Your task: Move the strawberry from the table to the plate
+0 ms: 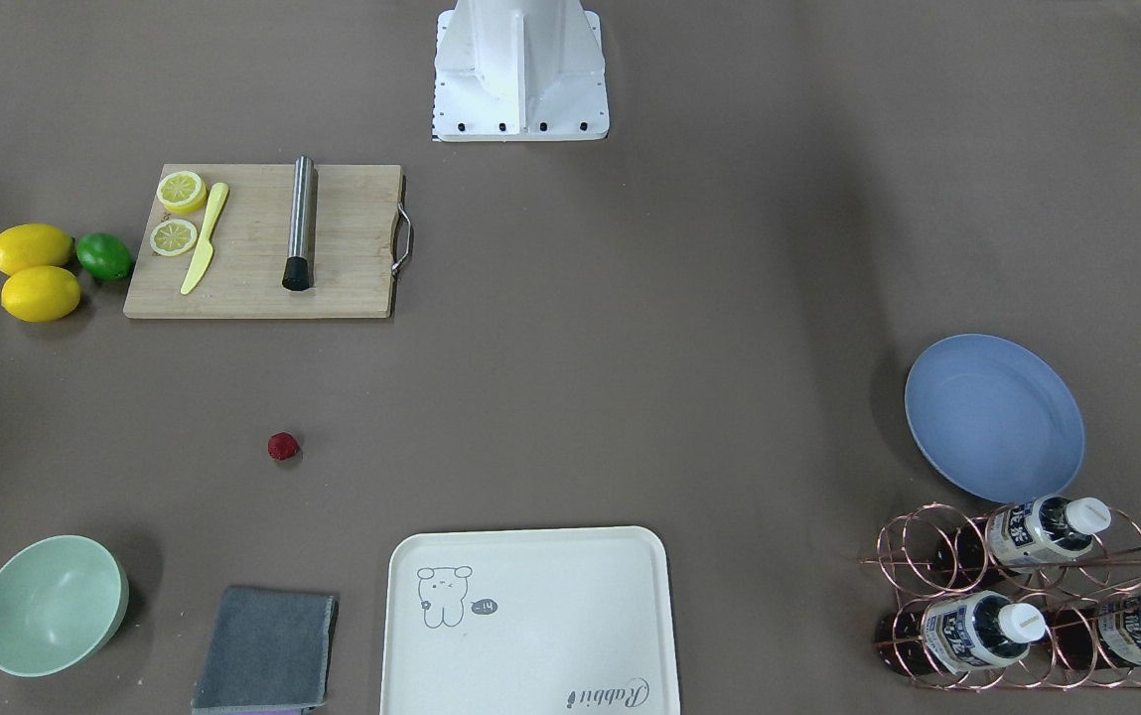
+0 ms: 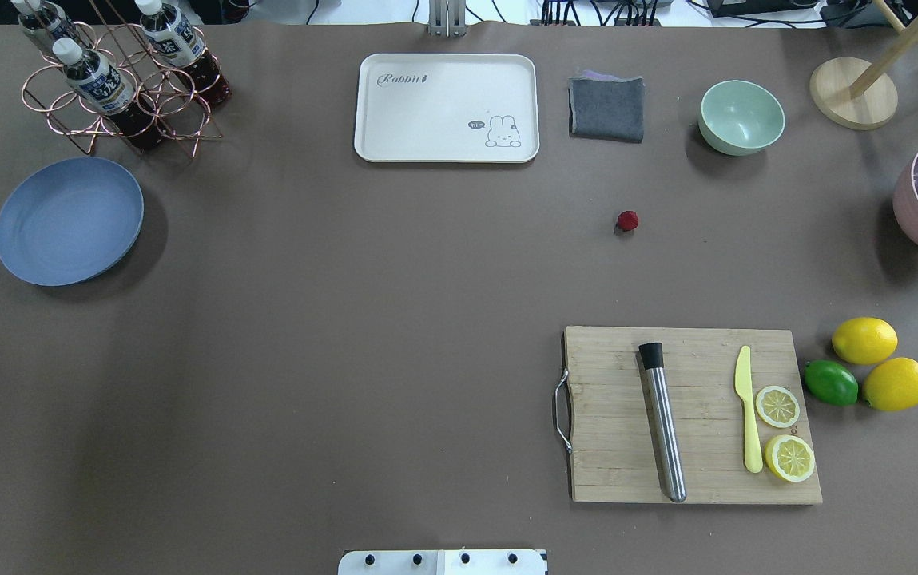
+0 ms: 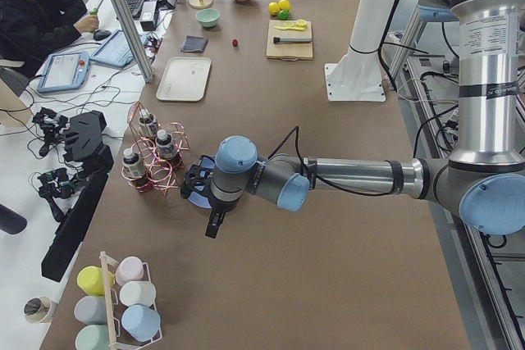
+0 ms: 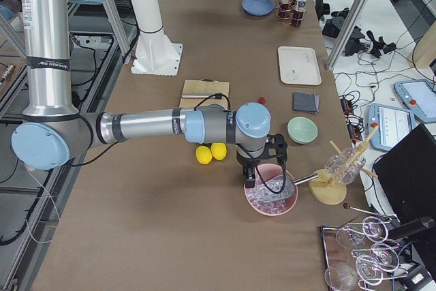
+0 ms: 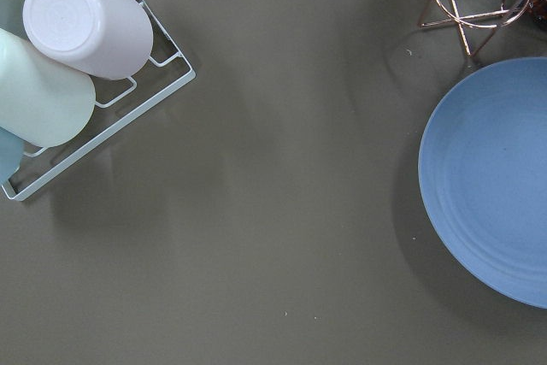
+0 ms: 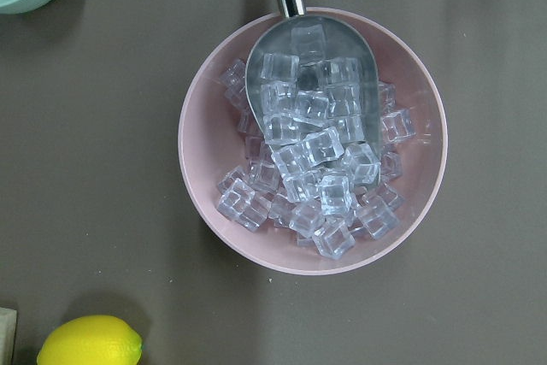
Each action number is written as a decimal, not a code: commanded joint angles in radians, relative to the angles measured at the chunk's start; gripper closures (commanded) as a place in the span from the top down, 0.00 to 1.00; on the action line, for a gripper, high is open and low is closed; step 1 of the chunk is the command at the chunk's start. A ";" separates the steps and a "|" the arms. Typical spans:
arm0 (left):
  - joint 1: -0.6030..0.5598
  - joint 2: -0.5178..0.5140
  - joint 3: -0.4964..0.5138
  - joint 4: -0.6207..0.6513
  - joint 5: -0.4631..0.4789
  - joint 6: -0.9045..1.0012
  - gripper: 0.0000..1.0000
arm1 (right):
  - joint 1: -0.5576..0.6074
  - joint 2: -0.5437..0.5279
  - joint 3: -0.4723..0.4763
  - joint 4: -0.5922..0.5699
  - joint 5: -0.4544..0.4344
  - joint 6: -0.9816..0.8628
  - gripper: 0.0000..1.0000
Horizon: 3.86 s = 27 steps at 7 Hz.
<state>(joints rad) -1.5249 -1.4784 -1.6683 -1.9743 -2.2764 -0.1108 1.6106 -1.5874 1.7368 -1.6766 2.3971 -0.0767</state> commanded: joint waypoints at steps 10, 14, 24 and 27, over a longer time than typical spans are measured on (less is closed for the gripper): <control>0.125 -0.114 0.257 -0.438 -0.082 -0.315 0.98 | -0.138 0.138 0.003 0.068 -0.001 0.257 1.00; 0.274 -0.152 0.363 -0.613 0.058 -0.503 0.98 | -0.270 0.138 -0.007 0.293 -0.012 0.569 1.00; 0.426 -0.180 0.469 -0.730 0.181 -0.722 0.88 | -0.347 0.159 0.010 0.333 -0.078 0.690 1.00; 0.434 -0.204 0.493 -0.730 0.176 -0.725 0.45 | -0.347 0.158 0.010 0.359 -0.078 0.710 1.00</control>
<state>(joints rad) -1.0923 -1.6761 -1.1823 -2.7044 -2.0965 -0.8347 1.2641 -1.4290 1.7472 -1.3341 2.3194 0.6192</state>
